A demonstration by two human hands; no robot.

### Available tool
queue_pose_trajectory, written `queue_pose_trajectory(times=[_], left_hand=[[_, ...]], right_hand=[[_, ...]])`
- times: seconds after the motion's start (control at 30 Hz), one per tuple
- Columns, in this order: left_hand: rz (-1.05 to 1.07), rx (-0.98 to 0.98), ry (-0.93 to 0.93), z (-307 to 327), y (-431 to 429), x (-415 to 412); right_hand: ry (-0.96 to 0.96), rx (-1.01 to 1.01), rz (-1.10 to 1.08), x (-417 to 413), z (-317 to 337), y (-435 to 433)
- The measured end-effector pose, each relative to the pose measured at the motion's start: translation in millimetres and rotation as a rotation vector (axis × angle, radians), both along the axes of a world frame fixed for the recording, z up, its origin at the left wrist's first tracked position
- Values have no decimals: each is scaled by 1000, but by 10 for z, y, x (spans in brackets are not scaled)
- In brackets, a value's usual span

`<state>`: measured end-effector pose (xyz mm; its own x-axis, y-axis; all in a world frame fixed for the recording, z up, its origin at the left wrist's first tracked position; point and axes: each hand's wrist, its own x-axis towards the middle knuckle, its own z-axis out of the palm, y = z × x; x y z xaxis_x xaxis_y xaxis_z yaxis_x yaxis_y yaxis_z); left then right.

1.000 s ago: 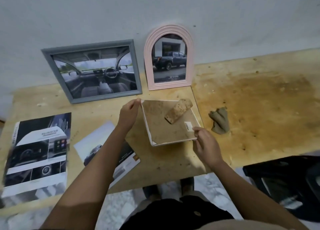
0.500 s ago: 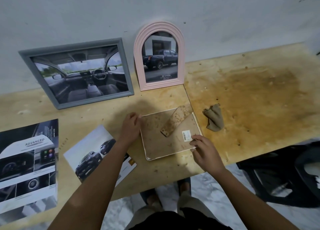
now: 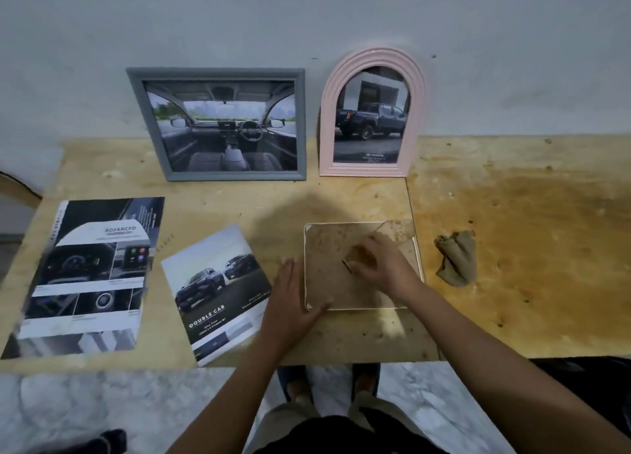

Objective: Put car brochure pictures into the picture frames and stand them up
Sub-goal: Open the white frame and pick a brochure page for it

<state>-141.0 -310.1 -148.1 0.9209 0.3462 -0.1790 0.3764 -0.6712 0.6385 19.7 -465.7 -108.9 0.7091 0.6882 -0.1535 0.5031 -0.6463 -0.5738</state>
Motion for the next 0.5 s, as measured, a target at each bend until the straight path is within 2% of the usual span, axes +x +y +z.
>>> queue_pose_trajectory(times=[0.13, 0.23, 0.5], left_hand=[[-22, 113, 72, -138, -121, -120], [-9, 146, 88, -191, -148, -124], [2, 177, 56, -291, -161, -130]], right_hand=[[-26, -269, 266, 127, 78, 559], [-84, -434, 377, 142, 77, 832], [-183, -617, 503, 235, 174, 1025]])
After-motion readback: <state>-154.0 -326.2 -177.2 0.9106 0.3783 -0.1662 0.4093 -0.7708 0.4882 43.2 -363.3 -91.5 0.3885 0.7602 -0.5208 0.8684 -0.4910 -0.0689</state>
